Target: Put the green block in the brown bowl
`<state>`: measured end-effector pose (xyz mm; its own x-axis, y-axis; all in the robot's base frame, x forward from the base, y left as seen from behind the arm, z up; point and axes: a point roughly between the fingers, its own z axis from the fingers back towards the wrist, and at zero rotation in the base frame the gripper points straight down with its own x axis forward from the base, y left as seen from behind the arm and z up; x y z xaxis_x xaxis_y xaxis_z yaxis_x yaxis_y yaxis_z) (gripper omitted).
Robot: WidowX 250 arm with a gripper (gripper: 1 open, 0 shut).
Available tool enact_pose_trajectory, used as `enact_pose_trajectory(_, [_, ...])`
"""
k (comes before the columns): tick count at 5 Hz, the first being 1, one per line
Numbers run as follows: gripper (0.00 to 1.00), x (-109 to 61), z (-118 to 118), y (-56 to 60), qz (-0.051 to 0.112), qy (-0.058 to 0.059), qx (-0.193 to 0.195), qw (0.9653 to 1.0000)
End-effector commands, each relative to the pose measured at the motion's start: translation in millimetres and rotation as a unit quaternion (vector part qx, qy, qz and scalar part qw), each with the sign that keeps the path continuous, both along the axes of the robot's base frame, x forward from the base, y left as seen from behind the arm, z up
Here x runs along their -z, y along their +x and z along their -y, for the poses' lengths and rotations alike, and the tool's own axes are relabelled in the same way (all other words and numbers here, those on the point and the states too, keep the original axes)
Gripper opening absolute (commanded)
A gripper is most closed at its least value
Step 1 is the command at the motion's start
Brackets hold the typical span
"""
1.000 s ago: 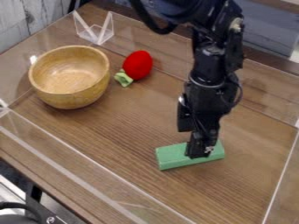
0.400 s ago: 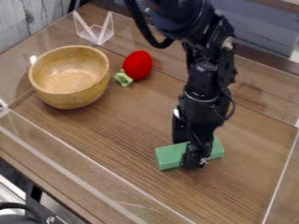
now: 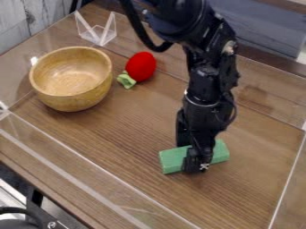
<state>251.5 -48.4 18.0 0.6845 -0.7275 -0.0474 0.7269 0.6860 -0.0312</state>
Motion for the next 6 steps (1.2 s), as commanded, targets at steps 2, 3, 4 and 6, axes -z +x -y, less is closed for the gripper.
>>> enact_pose_trajectory(2, [0.0, -25.0, -2, 2.0, 0.038, 0.006, -0.046, 0.9982])
enact_pose_trajectory(3, [0.0, -65.1, -6, 2.7, 0.064, 0.017, -0.073, 0.9952])
enact_pose_trajectory(4, [0.0, -110.3, -33, 4.7, 0.087, 0.031, -0.126, 0.9877])
enact_pose_trajectory(6, [0.0, -129.0, -38, 10.6, 0.096, 0.035, -0.184, 0.9777])
